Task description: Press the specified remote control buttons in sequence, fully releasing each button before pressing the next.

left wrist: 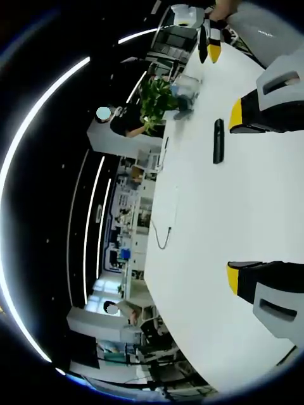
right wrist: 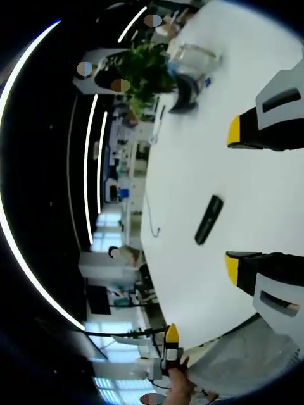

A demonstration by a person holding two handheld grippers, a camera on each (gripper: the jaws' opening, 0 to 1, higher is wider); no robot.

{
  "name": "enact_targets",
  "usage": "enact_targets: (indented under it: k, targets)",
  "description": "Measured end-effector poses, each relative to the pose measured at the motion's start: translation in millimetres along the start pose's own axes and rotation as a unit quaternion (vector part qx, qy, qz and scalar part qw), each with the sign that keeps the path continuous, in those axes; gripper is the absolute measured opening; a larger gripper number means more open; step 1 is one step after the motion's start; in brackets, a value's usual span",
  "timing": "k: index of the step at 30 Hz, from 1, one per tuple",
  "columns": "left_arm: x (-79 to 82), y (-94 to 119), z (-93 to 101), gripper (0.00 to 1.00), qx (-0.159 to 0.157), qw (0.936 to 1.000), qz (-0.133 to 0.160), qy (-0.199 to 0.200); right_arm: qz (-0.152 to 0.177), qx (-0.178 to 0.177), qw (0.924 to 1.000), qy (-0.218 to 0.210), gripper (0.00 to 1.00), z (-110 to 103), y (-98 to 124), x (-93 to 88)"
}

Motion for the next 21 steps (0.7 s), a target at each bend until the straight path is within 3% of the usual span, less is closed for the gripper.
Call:
enact_targets:
  k: [21]
  targets:
    - [-1.7, -0.1, 0.4, 0.86, -0.004, 1.0000, -0.007, -0.005, -0.003, 0.007, 1.0000, 0.001, 0.62, -3.4, 0.0, -0.9]
Point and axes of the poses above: the point that each gripper's makers call its tool centre point, and the gripper's own axes: y roughly backward along the fingers, z roughly to its right, x roughly out of its top, the point moved 3 cm from there along y, roughly backward along the fingers, and after that the axes turned 11 degrees about z, right-handed, at the moved point
